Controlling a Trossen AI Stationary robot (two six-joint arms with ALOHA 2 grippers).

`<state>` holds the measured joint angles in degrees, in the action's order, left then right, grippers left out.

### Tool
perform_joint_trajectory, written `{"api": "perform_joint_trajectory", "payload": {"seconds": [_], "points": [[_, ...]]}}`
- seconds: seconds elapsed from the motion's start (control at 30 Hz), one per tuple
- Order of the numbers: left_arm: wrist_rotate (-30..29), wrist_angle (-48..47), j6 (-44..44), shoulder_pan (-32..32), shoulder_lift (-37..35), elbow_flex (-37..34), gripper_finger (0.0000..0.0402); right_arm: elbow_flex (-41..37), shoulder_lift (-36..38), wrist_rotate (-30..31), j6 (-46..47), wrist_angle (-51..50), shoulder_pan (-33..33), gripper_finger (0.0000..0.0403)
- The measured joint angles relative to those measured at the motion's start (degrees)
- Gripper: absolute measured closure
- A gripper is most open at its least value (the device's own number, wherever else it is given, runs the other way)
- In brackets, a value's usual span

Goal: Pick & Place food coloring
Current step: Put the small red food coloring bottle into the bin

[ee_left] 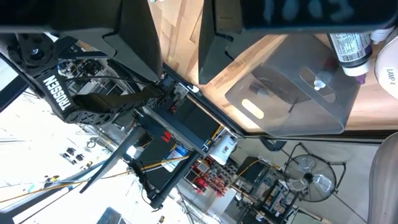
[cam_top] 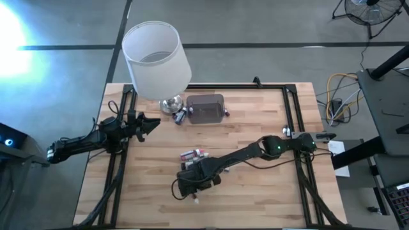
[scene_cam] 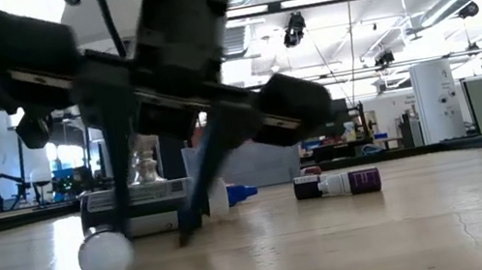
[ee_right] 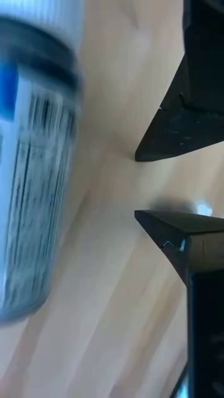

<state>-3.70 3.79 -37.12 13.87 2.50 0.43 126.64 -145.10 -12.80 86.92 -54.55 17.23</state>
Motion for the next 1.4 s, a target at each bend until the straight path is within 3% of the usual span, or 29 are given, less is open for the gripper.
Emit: {"api": "perform_joint_trajectory", "payload": {"seconds": [0.33, 0.57, 0.73, 0.87, 1.17, 1.3, 1.4], "points": [[0.0, 0.0, 0.0, 0.0, 0.0, 0.0, 0.0316, 5.0, 0.6, -3.6, -5.5, -8.2, 0.0, 0.0266], [0.0, 0.0, 0.0, 0.0, 0.0, 0.0, 0.0316, 4.5, 0.3, -4.7, 3.5, -0.7, 0.1, 0.0266], [0.0, 0.0, 0.0, 0.0, 0.0, 0.0, 0.0316, 4.3, -0.3, -1.3, 1.4, -0.4, 1.1, 0.0266], [0.0, 0.0, 0.0, 0.0, 0.0, 0.0, 0.0316, 4.9, 0.7, 4.1, -16.5, -0.9, 2.1, 0.0266], [0.0, 0.0, 0.0, 0.0, 0.0, 0.0, 0.0316, 7.1, 0.7, 3.8, -68.5, -0.8, 5.4, 0.0266], [0.0, 0.0, 0.0, 0.0, 0.0, 0.0, 0.0317, 7.1, 0.7, 4.0, -82.2, -0.9, 5.7, 0.0266], [0.0, 0.0, 0.0, 0.0, 0.0, 0.0, 0.0316, 7.1, 0.1, 4.1, -85.8, -0.7, 5.7, 0.0266]]}}
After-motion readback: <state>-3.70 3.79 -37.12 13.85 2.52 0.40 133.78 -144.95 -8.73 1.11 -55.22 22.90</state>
